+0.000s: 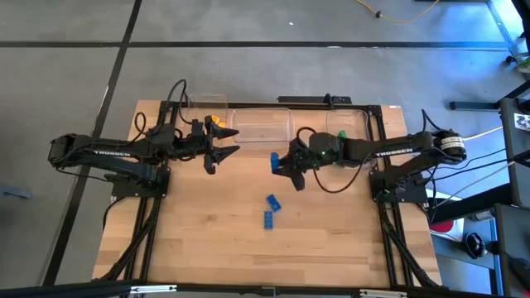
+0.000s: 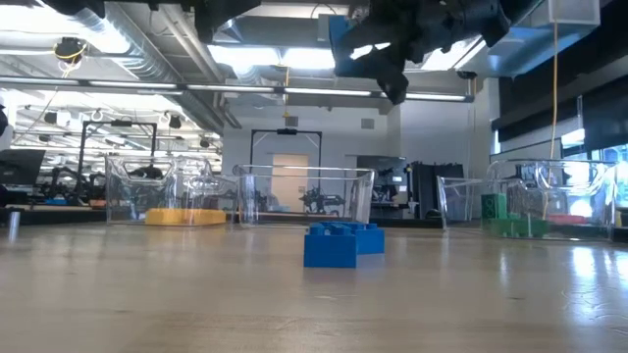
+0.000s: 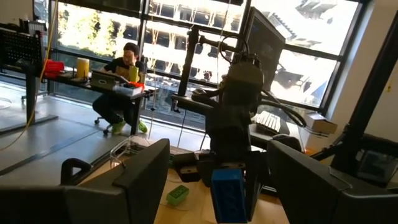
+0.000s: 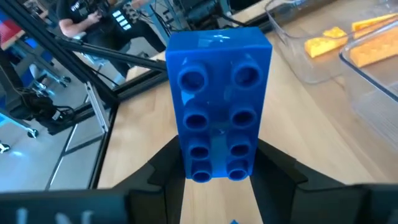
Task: Sort & place blocks by color
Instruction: Put the bottom right blue game piece into the center transparent bin
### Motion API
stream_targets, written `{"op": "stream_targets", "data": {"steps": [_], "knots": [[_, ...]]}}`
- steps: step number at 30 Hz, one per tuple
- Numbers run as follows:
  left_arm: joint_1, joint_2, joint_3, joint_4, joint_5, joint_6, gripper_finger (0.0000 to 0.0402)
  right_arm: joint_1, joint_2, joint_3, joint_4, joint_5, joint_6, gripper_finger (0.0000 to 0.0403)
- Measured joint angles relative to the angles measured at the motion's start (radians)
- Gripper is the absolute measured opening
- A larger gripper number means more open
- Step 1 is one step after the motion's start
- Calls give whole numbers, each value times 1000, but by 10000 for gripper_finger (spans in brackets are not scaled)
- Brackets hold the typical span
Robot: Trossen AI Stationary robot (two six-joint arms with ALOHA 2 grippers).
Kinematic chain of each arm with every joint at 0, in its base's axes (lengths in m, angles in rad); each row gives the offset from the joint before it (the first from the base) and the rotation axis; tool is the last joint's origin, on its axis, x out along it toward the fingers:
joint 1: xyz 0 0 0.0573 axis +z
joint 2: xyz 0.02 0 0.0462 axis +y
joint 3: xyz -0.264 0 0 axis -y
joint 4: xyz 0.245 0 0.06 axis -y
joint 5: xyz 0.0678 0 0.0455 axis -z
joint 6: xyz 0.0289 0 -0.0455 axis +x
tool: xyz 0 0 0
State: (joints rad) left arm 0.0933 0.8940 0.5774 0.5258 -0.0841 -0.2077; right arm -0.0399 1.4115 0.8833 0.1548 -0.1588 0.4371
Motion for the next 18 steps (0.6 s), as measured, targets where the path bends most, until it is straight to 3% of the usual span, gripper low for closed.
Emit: {"op": "stream_targets", "data": {"steps": [18], "knots": [[-2,0,0,-1,0,0,260,0,10,-1,65,8,15,142]]}}
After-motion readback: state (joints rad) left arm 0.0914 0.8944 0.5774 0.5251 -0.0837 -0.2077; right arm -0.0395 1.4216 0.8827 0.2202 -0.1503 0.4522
